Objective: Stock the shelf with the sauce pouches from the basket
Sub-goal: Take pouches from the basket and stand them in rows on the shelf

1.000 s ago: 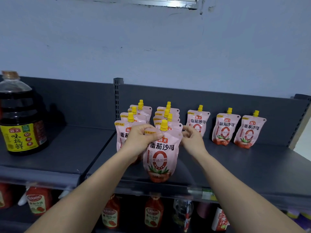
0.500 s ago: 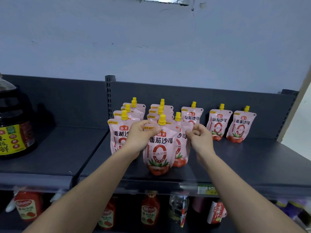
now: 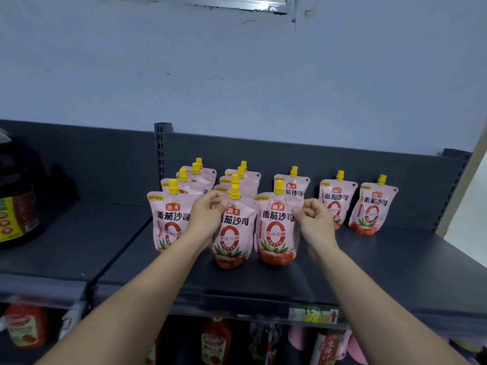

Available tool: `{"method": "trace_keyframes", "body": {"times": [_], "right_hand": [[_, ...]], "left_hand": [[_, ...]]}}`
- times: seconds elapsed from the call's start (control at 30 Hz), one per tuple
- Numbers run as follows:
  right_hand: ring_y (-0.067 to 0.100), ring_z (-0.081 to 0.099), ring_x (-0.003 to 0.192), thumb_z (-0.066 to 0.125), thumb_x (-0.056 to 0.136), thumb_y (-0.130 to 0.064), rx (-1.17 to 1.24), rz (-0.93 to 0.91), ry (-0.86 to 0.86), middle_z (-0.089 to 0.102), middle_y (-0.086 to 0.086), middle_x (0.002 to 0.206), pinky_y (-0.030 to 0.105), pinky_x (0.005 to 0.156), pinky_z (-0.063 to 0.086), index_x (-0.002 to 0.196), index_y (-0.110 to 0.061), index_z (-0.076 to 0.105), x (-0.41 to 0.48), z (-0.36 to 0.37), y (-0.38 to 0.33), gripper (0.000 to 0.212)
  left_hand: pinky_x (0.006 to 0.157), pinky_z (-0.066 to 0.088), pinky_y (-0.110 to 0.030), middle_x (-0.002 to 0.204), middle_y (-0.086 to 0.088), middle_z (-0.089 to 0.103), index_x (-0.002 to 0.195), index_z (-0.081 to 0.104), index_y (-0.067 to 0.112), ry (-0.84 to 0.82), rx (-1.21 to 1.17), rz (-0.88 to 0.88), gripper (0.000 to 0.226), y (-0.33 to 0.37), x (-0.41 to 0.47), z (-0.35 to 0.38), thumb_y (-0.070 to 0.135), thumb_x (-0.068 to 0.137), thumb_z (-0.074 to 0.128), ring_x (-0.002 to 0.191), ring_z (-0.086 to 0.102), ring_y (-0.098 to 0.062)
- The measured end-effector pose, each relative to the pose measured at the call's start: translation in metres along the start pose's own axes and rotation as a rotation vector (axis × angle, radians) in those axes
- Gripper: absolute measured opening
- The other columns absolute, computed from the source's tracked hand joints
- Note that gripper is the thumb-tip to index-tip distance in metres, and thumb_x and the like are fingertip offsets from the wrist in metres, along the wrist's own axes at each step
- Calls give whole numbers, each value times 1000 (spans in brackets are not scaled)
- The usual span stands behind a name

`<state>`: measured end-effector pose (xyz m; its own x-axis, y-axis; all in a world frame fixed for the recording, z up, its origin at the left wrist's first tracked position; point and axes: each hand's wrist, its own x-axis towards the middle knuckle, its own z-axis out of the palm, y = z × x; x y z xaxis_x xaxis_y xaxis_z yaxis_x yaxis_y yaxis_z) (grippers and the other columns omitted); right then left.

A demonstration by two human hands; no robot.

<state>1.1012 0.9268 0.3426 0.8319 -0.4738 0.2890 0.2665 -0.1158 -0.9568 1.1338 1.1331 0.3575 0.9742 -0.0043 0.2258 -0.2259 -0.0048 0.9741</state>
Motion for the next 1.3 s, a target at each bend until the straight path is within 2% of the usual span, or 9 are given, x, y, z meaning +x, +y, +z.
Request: {"method": "trace_keyframes", "body": {"times": [0.2, 0.37, 0.53, 0.63, 0.73, 0.8, 0.97, 1.13, 1.3], "right_hand": [[11, 66, 76, 58, 93, -4, 16, 14, -29, 69, 4, 84, 19, 58, 49, 83, -15, 58, 10, -8, 3, 15], [14, 65, 77, 58, 93, -4, 4, 30, -41, 69, 7, 86, 24, 62, 50, 86, -11, 58, 16, -13, 8, 10], [11, 66, 77, 57, 93, -4, 17, 37, -51, 70, 5, 86, 19, 56, 50, 86, -12, 58, 18, -15, 7, 11], [12, 67, 79, 57, 94, -5, 25, 48, -59, 71, 4, 88, 19, 55, 50, 87, -13, 59, 21, -18, 7, 10], [12, 67, 79, 57, 94, -6, 24, 56, -62, 71, 3, 86, 21, 56, 50, 87, -15, 59, 25, -23, 8, 11], [13, 66, 75, 57, 93, -5, 33, 47, -60, 69, 3, 82, 21, 56, 49, 84, -15, 58, 29, -27, 9, 14], [14, 66, 72, 57, 93, -4, 57, 43, -44, 69, 3, 79, 22, 54, 50, 83, -13, 58, 39, -37, 12, 14], [13, 64, 67, 57, 93, -2, 66, 40, -51, 66, 4, 73, 20, 51, 49, 80, -12, 57, 56, -43, 18, 16], [17, 66, 73, 58, 92, -3, 70, 61, -38, 68, 6, 78, 28, 60, 52, 80, -14, 58, 74, -40, 27, 16]], "left_hand": [[90, 54, -44, 100, -3, 68, 86, 63, 25, 65, 52, 31, 20, -3, 0, 9, 8, 93, 56, 99, 64, -23], [88, 50, -25, 102, 10, 60, 121, 54, 24, 53, 241, 261, 41, 7, -4, 10, -3, 91, 50, 99, 58, -10], [98, 46, -30, 129, 2, 49, 141, 38, 23, 108, 585, 506, 61, 15, -8, 18, -5, 88, 50, 117, 45, -10], [109, 37, -43, 134, -7, 48, 136, 47, 14, 160, 838, 755, 55, 19, -12, 30, -2, 84, 55, 128, 41, -23], [114, 24, -51, 125, -13, 60, 120, 61, 8, 125, 1080, 993, 46, 24, -12, 51, -1, 75, 65, 127, 49, -33], [109, 31, -50, 120, -14, 64, 116, 64, 5, 51, 1179, 1070, 45, 27, -10, 67, 1, 71, 68, 122, 54, -35], [108, 34, -36, 139, -12, 46, 138, 41, 5, -164, 1384, 774, 52, 29, 3, 106, 5, 88, 55, 129, 40, -27], [95, 44, -37, 127, -12, 55, 130, 46, 6, -216, 1502, 588, 47, 25, 17, 128, 9, 86, 60, 117, 50, -27], [95, 42, -38, 125, -13, 55, 126, 49, 5, -202, 1616, 572, 39, 28, 28, 138, 10, 88, 57, 116, 51, -29]]}}
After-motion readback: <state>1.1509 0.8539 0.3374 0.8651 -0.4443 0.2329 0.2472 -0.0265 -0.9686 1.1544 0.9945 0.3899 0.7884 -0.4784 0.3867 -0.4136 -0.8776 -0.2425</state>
